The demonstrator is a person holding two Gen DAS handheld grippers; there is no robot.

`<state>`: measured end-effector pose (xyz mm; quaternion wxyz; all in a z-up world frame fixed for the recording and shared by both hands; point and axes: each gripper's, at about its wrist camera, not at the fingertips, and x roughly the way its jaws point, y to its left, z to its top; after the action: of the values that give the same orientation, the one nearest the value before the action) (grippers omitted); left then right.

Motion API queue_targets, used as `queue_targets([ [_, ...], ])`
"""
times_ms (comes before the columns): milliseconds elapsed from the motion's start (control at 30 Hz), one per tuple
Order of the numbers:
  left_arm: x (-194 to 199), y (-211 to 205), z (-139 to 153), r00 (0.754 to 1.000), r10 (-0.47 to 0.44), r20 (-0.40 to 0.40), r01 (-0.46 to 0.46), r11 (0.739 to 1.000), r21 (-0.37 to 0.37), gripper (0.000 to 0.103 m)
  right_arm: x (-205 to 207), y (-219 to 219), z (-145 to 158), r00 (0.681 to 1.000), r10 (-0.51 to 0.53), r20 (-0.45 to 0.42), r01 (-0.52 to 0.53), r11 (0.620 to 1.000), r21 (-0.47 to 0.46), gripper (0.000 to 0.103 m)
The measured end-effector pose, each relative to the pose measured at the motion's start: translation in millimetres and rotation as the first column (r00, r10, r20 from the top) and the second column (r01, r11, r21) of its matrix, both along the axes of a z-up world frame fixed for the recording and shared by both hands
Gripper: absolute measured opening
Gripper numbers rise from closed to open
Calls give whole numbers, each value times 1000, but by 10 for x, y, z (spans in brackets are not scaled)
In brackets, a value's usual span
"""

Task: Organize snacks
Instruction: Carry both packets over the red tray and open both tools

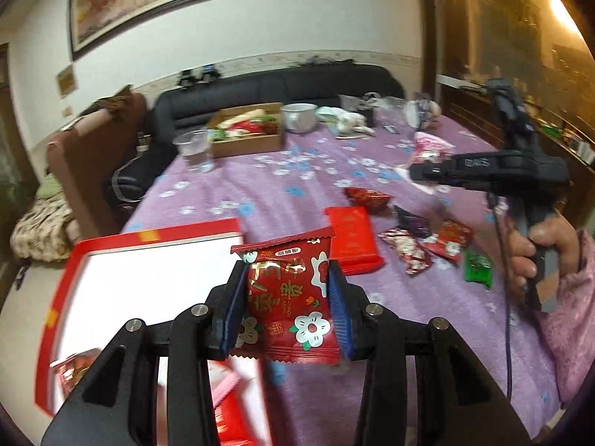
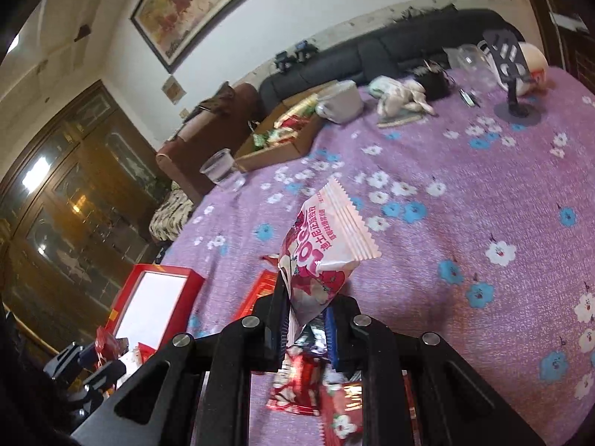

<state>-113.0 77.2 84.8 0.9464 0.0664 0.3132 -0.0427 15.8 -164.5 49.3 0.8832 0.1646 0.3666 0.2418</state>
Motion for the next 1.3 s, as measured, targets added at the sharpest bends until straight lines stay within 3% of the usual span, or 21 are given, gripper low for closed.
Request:
queue_targets([
  [233, -106, 324, 72, 990, 135, 36, -136, 991, 12, 39, -147, 213, 83, 996, 41, 84, -40, 999, -16, 16],
  [333, -161, 442, 74, 985, 163, 50, -164, 986, 22, 39, -211, 365, 91, 994, 46, 100, -39, 996, -77, 16],
  [667, -254, 766, 78, 968, 238, 81, -241, 970, 32, 39, -521, 1172, 257, 972, 179, 151, -164, 981, -105, 16],
  [933, -284, 1012, 33, 948, 307, 90, -312, 949, 52, 39, -718, 1960, 243, 940, 310, 145, -289, 946, -150, 16],
  [1300, -345, 1259, -26, 927, 363, 93, -368, 928, 52, 39, -941, 2542, 66, 913, 392, 111, -369, 911, -184, 16],
])
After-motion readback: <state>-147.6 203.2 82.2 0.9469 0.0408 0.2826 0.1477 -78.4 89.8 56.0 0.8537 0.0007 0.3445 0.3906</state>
